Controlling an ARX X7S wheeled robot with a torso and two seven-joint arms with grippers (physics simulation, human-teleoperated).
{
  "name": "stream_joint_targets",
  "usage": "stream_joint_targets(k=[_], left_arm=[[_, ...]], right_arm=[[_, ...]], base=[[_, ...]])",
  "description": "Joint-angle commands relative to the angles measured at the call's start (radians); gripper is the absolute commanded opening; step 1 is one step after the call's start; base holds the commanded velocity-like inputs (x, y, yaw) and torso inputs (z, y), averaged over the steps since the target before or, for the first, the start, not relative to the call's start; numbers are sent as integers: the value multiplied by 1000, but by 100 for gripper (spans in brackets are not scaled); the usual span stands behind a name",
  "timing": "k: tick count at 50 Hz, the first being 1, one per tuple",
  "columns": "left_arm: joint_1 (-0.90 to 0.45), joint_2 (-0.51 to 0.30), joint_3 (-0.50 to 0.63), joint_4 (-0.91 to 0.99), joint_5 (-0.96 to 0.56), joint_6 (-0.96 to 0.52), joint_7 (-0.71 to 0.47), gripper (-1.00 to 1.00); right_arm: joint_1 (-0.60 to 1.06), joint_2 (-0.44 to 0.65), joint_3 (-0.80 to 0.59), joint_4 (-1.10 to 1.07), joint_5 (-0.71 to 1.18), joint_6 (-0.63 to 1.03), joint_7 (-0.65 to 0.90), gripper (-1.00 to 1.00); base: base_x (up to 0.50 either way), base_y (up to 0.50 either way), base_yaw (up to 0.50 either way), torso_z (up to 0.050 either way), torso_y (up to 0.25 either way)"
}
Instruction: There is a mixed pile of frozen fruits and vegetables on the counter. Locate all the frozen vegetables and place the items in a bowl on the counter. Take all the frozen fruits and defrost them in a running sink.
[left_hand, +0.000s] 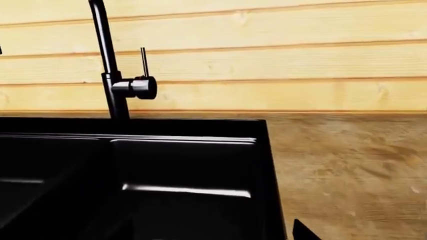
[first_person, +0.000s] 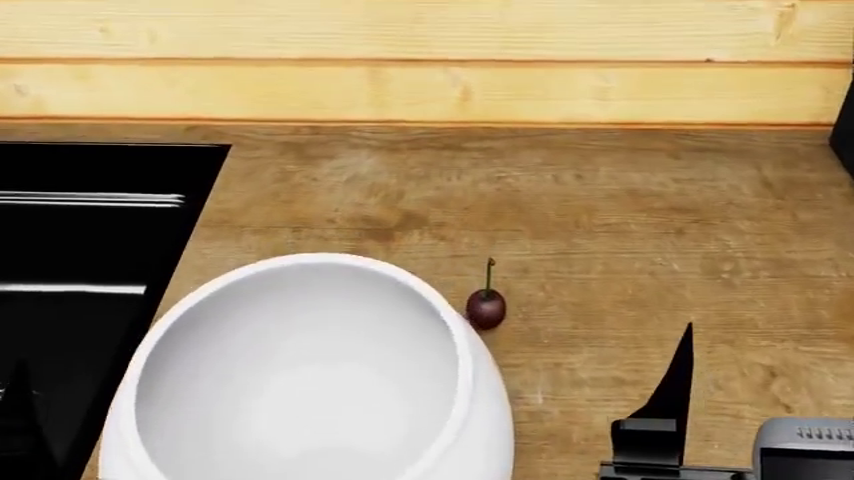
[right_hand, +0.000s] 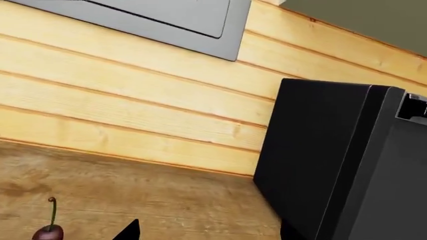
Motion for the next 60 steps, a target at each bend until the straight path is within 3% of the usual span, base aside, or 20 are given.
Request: stream_joint_targets(k=[1,8,12,18,26,29,35,60], left_arm=[[8,9,-33,14,14,3,17,100],[8,1,-52,40,-8,-30,13,100],[35,-14,-102,65,-28,-41,19,100],[25,-15,-102,59,-29,-47,11,100],[38,-21,-119,71,-42,-54,12,100],[57,-27,-136,69,-47,-43,25,100],[57,-29,-145,69,-56,-44,27,100],[50,-30,-151,66,-69,-46,14,100]], right_arm=[[-3,-15,33,-14,-3,17,-24,100],[60,-13,89,-42,38,87,-30,100],[241,-19,121,10,168,288,-96,100],[491,-51,95,205,294,501,-174,100],[735,-80,64,521,402,666,-238,100],[798,-50,28,635,581,667,-139,100],[850,-45,-48,736,654,658,-111,100],[940,-77,-369,1150,520,426,-248,100]], base=[[500,0,0,0,0],[465,-29,0,0,1],[0,0,0,0,0],[0,0,0,0,0],[0,0,0,0,0],[0,0,0,0,0],[0,0,0,0,0],[0,0,0,0,0]])
